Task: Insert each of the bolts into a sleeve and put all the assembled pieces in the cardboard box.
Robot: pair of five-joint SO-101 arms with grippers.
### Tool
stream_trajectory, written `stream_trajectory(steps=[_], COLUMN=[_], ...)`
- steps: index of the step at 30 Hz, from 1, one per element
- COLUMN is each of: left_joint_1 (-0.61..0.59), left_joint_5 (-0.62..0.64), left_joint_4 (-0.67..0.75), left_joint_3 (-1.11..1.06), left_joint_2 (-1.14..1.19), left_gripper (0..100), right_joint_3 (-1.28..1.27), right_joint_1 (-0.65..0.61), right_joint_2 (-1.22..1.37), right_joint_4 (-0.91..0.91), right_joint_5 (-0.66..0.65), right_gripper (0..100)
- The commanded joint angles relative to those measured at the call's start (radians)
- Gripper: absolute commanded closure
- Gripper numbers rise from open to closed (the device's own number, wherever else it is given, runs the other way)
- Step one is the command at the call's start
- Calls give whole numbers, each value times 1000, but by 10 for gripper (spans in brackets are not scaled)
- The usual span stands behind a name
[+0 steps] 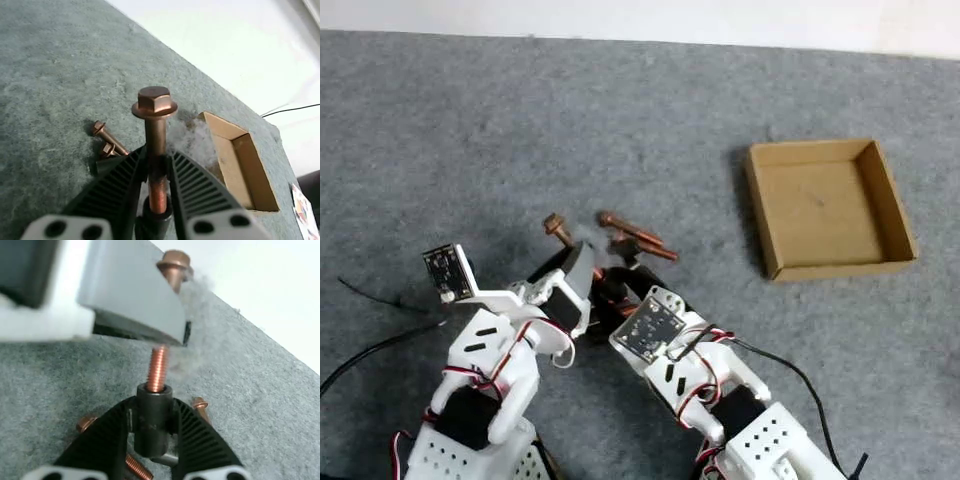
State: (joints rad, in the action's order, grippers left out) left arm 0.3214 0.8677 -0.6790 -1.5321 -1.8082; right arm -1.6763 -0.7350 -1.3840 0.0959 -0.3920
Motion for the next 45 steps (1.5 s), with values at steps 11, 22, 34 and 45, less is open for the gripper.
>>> stream_trajectory(steps=[11,22,34,45], left_joint_1=[110,111,111,105], left_joint_5=[-109,-110,-180,-144], left_joint_4=[-74,-147,-187,-235], left_joint_3=[19,19,18,8], left_joint_2=[-13,-13,-13,-13], left_gripper=[996,996,995,541], right_joint_3=[-111,-111,-113,-114], right_joint_1=[12,18,41,42], right_joint_2=[-21,-21,-21,-21], right_joint_4=[-27,-27,-27,-27], right_joint_5=[-9,-9,-3,-6], right_gripper=[994,994,994,994])
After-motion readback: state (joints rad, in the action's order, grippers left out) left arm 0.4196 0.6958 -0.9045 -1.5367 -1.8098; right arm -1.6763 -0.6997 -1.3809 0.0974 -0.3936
